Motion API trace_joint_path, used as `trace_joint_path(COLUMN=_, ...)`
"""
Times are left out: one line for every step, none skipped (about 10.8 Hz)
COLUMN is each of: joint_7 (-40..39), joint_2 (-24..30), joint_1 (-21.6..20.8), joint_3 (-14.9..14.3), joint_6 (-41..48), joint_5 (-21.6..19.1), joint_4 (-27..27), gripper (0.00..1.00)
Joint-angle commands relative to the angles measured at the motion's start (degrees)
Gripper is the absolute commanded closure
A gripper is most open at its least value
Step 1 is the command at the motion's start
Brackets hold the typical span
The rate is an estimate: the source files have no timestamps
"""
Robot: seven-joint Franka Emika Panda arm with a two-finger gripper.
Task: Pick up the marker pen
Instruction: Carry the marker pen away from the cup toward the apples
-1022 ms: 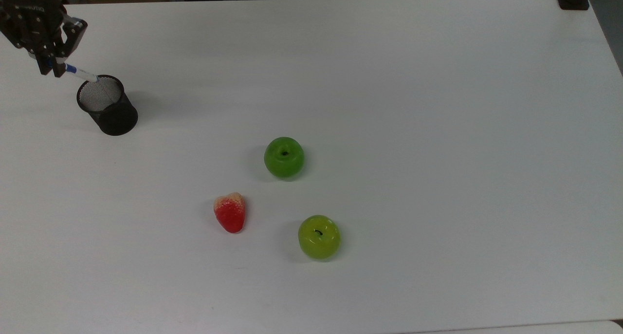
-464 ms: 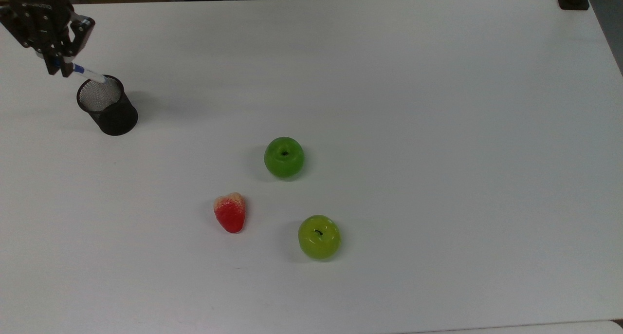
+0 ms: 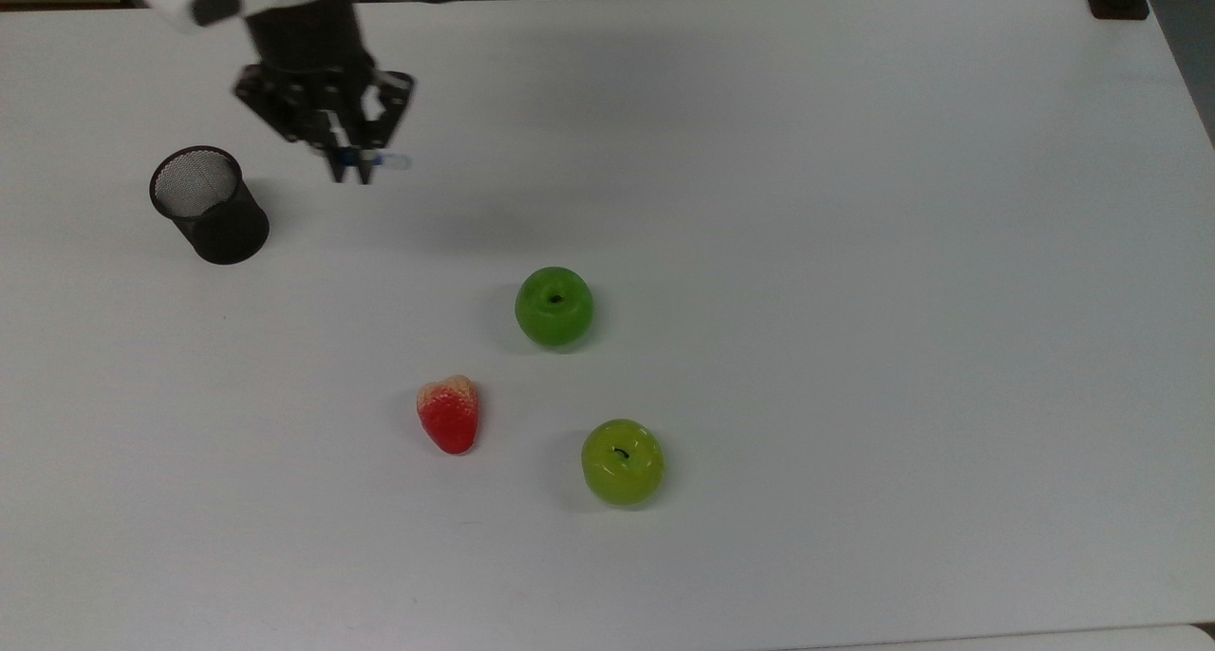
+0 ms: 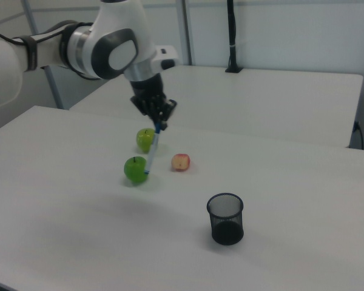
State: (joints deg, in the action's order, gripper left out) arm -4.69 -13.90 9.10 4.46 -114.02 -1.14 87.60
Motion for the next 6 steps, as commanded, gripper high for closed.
trace_joint_path(joint_7=5.1, joint_2=0.7, joint_1=-6.8, joint_3=-0.8, joint_6=7.2, joint_5=-0.1, joint_4=0.6, gripper=0.95)
trace_joint_path(joint_7=5.6, joint_2=0.6, joint_1=-8.8, joint_3=-0.8, joint_6=9.6, joint_5=-0.1, joint_4=0.7, gripper=0.95)
trace_joint_path(joint_7=5.7, joint_2=0.5, joint_1=-10.4, joint_3=-0.8, joint_6=11.6, joint_5=-0.1, joint_4=1.1, gripper=0.94)
trace_joint_path(joint_7=5.7, joint_2=0.4, joint_1=-12.1, joint_3=-0.8, joint_6=13.8, joint_5=-0.1, joint_4=1.2, gripper=0.94)
trace_joint_path(joint_7=6.2, joint_2=0.0, joint_1=-13.7, joint_3=-0.8, joint_6=16.3, joint_5=-0.2, joint_4=1.3, gripper=0.94)
trace_joint_path(joint_7=6.5, joint_2=-0.1, joint_1=-14.8, joint_3=-0.8, joint_6=18.0, joint_5=-0.4, joint_4=1.9, gripper=0.95)
